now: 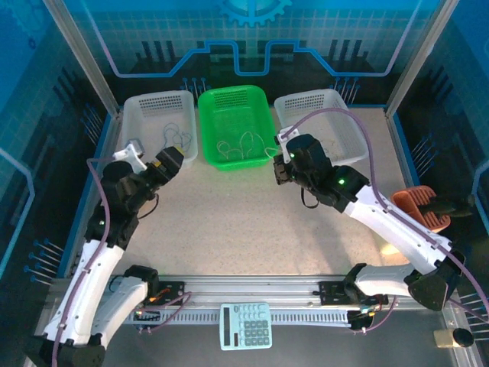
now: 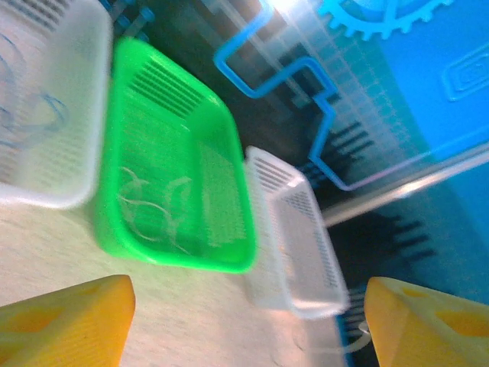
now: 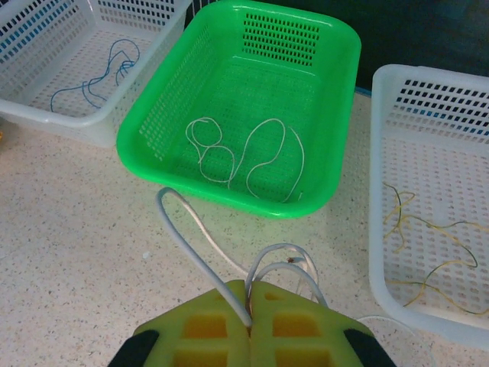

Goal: Untangle the cables

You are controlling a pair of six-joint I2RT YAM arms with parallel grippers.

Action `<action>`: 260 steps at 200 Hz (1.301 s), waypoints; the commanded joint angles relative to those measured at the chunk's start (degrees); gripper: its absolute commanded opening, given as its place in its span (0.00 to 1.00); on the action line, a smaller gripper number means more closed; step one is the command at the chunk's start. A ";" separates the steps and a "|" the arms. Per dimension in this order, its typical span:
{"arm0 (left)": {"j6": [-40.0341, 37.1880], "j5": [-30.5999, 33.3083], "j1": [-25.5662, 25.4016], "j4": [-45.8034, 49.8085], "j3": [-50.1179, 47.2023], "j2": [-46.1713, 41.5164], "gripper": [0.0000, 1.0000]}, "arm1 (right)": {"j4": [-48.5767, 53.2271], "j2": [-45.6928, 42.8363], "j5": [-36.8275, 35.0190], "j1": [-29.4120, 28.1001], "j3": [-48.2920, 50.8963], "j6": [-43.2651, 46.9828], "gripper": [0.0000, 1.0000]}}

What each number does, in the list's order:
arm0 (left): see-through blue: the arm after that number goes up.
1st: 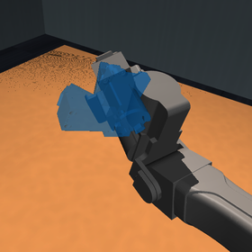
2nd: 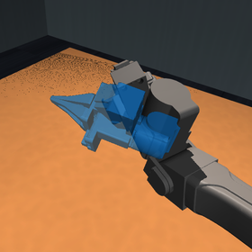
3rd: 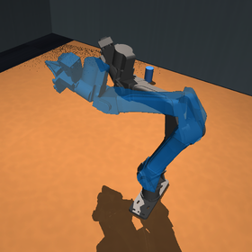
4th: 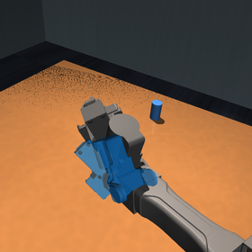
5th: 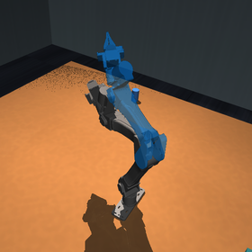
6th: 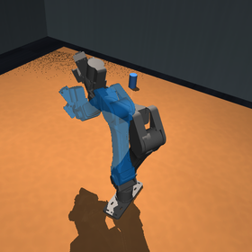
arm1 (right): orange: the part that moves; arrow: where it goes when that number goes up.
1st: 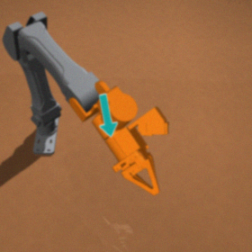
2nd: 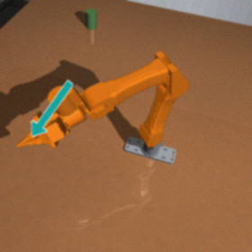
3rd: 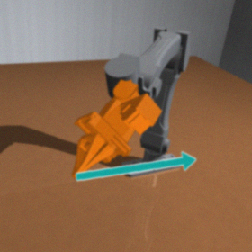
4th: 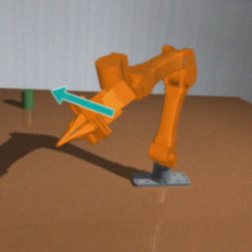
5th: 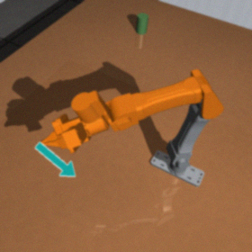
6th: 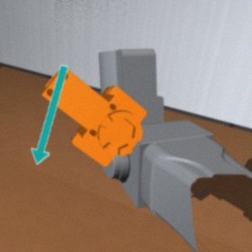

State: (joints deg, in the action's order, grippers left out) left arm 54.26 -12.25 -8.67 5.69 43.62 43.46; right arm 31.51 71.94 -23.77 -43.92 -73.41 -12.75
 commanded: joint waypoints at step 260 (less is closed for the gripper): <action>42.17 4.60 -17.83 -37.36 -9.50 12.39 0.92 | -1.05 15.39 -15.58 -18.04 -15.15 13.72 0.00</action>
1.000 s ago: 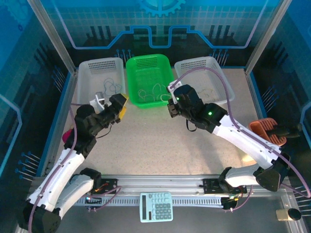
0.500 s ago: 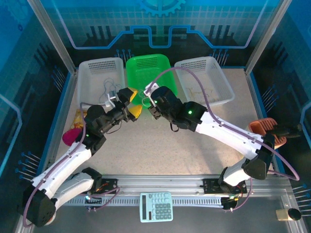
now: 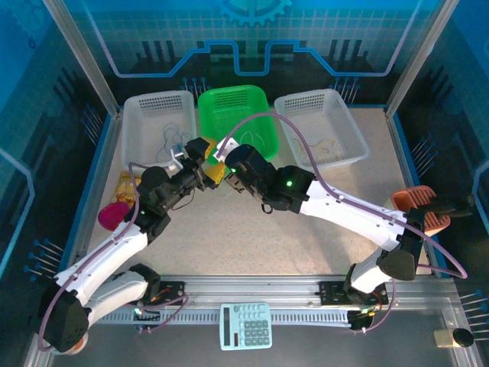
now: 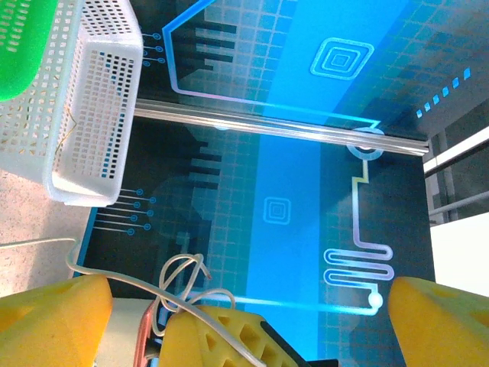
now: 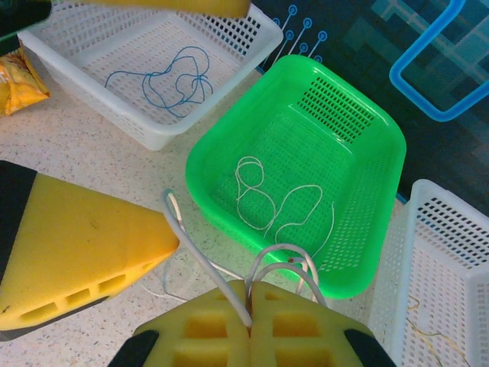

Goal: Untangle the cables

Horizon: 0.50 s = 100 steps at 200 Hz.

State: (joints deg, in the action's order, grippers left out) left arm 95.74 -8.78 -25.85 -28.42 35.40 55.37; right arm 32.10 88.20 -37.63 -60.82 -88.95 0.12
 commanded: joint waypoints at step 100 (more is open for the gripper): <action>0.92 1.39 -0.69 -7.27 -1.21 3.33 0.23 | -2.57 -2.86 -1.45 -2.16 3.08 -0.54 0.00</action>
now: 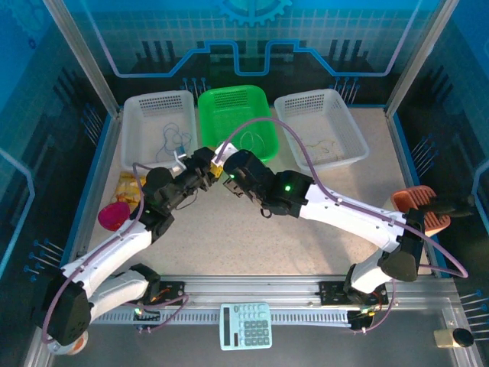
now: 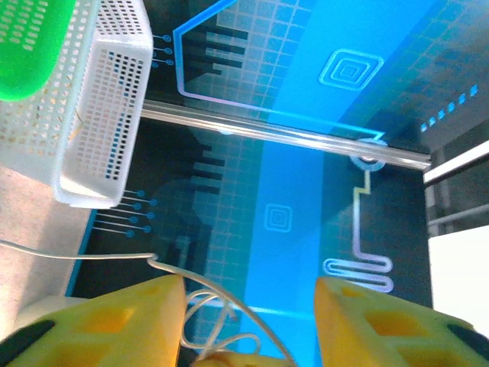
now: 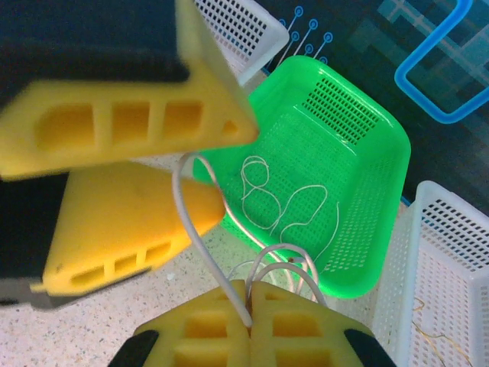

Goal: Untangle the cables

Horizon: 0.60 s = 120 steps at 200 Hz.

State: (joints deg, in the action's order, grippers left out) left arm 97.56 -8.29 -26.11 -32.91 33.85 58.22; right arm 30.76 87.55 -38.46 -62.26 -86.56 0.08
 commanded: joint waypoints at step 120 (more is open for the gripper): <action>-13.62 -2.31 -0.35 2.98 6.90 -0.80 0.00 | -6.13 -20.58 25.89 14.53 18.87 -15.79 0.61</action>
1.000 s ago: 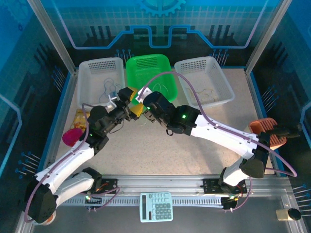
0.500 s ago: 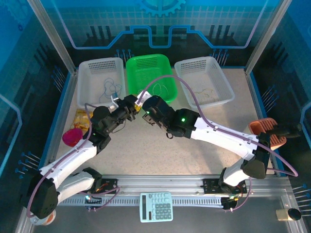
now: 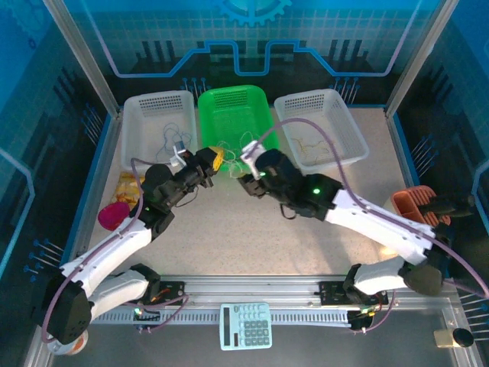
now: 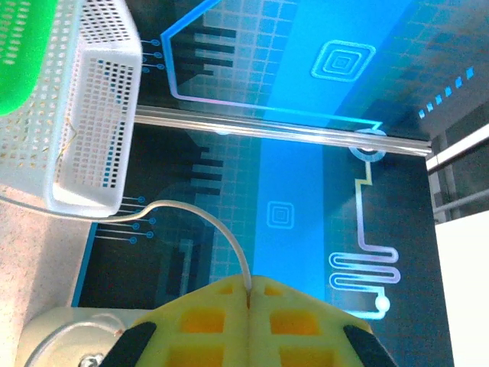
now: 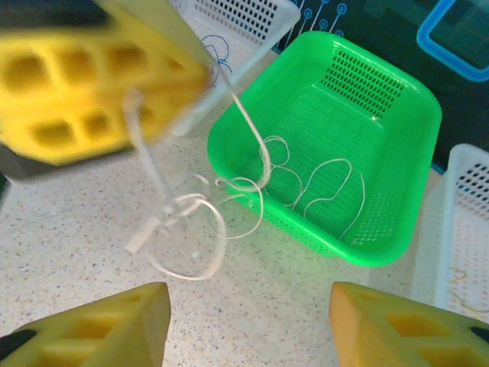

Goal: Untangle the cables

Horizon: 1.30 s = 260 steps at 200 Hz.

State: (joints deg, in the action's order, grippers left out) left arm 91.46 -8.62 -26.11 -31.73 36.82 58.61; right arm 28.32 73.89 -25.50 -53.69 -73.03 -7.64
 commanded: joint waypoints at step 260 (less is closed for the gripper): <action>-14.16 -10.71 -0.26 -0.71 12.51 2.87 0.00 | -30.15 -3.16 49.17 18.24 11.25 -21.11 0.45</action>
State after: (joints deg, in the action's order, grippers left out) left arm 76.55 -17.93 -26.11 -29.04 47.22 61.63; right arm 2.09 69.41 22.00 -36.88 -59.94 -26.98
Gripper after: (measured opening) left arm 0.055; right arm 0.470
